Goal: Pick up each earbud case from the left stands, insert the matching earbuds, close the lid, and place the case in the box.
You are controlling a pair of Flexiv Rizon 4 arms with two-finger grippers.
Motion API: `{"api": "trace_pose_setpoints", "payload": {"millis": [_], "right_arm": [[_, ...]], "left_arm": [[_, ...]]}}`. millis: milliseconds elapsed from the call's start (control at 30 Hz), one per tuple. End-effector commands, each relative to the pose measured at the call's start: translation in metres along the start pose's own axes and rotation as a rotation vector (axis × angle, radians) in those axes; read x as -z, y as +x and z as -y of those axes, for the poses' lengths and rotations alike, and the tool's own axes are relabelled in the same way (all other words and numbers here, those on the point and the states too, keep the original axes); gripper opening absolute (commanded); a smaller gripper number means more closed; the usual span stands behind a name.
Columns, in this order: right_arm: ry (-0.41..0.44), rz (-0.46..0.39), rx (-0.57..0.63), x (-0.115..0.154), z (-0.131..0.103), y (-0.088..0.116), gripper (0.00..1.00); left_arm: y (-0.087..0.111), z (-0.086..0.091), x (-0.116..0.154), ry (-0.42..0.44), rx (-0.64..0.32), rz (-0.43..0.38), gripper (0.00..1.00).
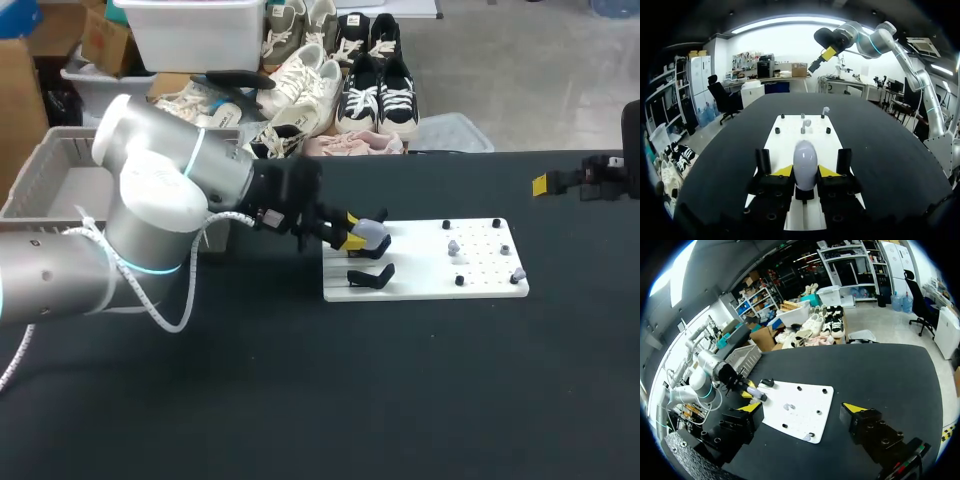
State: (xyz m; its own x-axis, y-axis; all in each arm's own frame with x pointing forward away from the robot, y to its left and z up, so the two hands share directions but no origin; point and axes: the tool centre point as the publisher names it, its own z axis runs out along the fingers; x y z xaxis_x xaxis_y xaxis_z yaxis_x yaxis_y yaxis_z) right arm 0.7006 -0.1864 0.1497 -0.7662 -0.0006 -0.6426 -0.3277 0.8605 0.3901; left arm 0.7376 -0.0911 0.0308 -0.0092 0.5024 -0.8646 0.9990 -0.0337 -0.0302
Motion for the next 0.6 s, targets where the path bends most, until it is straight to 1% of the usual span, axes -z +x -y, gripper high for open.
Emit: {"api": "trace_pose_setpoints", "payload": {"millis": [33, 133, 333, 433, 500, 600], "right_arm": [[-0.002, -0.001, 0.001, 0.0, 0.001, 0.0, 1.0], [-0.002, -0.001, 0.001, 0.0, 0.001, 0.0, 1.0], [-0.002, -0.001, 0.001, 0.0, 0.001, 0.0, 1.0], [-0.002, -0.001, 0.001, 0.0, 0.001, 0.0, 1.0], [-0.002, -0.001, 0.001, 0.0, 0.001, 0.0, 1.0], [-0.002, -0.001, 0.001, 0.0, 0.001, 0.0, 1.0]], "left_arm": [[-0.011, 0.013, 0.015, -0.017, 0.001, 0.036, 0.0], [-0.028, 0.02, 0.023, -0.047, -0.03, 0.083, 0.0], [-0.063, 0.041, 0.034, -0.042, -0.063, 0.175, 0.0], [-0.076, 0.051, 0.034, -0.048, -0.082, 0.212, 0.0], [-0.083, 0.057, 0.034, -0.071, -0.116, 0.24, 0.0], [-0.09, 0.065, 0.033, -0.075, -0.124, 0.267, 0.0]]}}
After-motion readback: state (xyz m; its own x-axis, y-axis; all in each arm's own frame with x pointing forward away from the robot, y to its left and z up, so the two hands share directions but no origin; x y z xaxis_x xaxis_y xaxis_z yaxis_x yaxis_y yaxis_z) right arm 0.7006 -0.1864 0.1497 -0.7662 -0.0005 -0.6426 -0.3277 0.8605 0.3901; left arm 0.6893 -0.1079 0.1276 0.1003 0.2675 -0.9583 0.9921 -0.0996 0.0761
